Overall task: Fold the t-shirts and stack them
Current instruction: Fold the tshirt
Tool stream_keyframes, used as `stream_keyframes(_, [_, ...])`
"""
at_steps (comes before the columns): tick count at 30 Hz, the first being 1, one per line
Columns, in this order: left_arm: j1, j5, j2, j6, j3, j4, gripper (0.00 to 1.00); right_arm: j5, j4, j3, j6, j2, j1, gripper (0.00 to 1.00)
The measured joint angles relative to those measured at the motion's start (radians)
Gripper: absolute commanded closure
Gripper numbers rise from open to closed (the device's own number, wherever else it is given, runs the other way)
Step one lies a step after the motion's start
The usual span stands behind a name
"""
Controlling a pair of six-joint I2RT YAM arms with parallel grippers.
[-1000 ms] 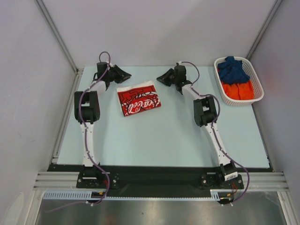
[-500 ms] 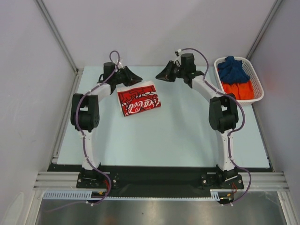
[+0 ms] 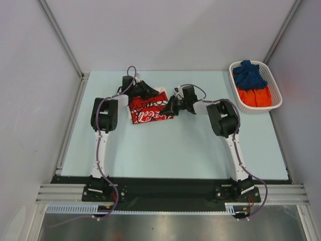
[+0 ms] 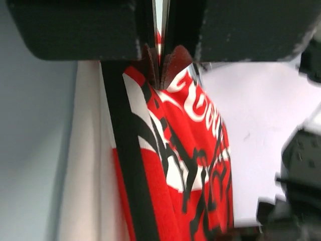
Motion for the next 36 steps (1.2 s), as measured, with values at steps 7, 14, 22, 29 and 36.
stream_keyframes(7, [0.004,-0.032,0.000,0.011,0.020,-0.077,0.80,0.002,-0.015,-0.197,-0.101,-0.128,-0.008,0.93])
stream_keyframes(14, [0.006,-0.031,-0.028,0.069,0.022,-0.132,0.69,0.023,-0.276,-0.094,-0.265,-0.162,0.000,0.92])
stream_keyframes(22, [0.033,-0.025,-0.352,0.208,-0.182,-0.227,0.70,0.027,-0.263,0.132,-0.213,-0.160,0.032,0.92])
stream_keyframes(29, [0.038,0.013,-0.576,0.166,-0.596,-0.005,0.75,0.033,-0.113,0.226,-0.066,-0.013,0.005,0.93])
stream_keyframes(36, [0.046,-0.003,-0.516,0.134,-0.792,-0.001,0.76,0.042,-0.127,0.378,-0.040,0.181,-0.056,0.93])
